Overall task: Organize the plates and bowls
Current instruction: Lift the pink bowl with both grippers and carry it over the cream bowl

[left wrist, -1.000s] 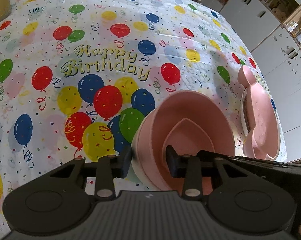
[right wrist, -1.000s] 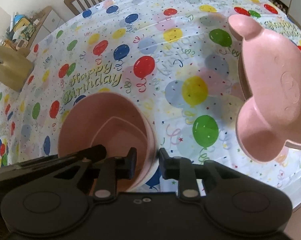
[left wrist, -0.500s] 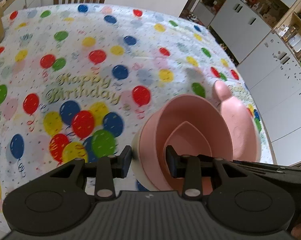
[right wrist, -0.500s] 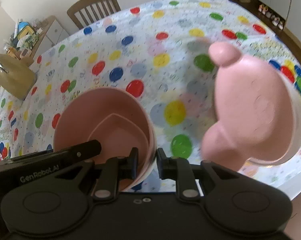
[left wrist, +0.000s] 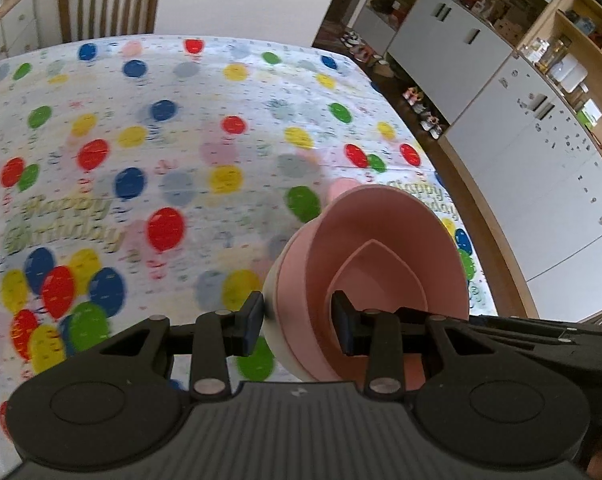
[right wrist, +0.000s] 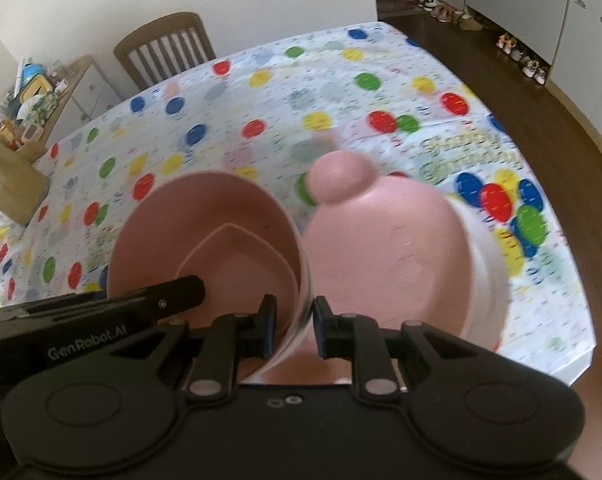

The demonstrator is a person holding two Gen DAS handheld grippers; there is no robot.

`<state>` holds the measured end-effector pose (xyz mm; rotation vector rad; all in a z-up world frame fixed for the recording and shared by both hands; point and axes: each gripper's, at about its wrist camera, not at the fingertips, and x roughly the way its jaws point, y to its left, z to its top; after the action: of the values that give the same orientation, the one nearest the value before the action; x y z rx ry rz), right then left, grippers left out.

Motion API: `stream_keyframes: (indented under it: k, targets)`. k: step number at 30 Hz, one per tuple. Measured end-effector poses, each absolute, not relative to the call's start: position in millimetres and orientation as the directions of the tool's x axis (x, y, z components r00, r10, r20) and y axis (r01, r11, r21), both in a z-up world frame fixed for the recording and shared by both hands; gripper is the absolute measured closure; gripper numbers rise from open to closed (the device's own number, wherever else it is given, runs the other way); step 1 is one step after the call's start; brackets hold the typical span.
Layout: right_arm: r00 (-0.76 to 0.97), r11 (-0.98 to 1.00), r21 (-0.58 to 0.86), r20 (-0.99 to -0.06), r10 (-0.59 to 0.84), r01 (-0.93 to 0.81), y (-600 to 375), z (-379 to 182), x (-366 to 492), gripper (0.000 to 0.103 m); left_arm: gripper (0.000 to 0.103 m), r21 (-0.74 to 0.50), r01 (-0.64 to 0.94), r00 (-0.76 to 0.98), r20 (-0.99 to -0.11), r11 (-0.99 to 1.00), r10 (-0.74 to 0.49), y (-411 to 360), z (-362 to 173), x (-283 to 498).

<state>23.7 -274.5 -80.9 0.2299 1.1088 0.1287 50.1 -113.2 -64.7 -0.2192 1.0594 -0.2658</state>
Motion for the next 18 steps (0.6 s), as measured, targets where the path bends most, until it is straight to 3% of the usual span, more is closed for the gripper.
stream_keyframes:
  k: [18]
  targets:
    - [0.391, 0.970, 0.237, -0.899, 0.198, 0.054, -365, -112, 56, 0.085, 0.067, -0.282, 0.131, 0.390, -0.867, 0.950, -0.311, -209, -100, 88]
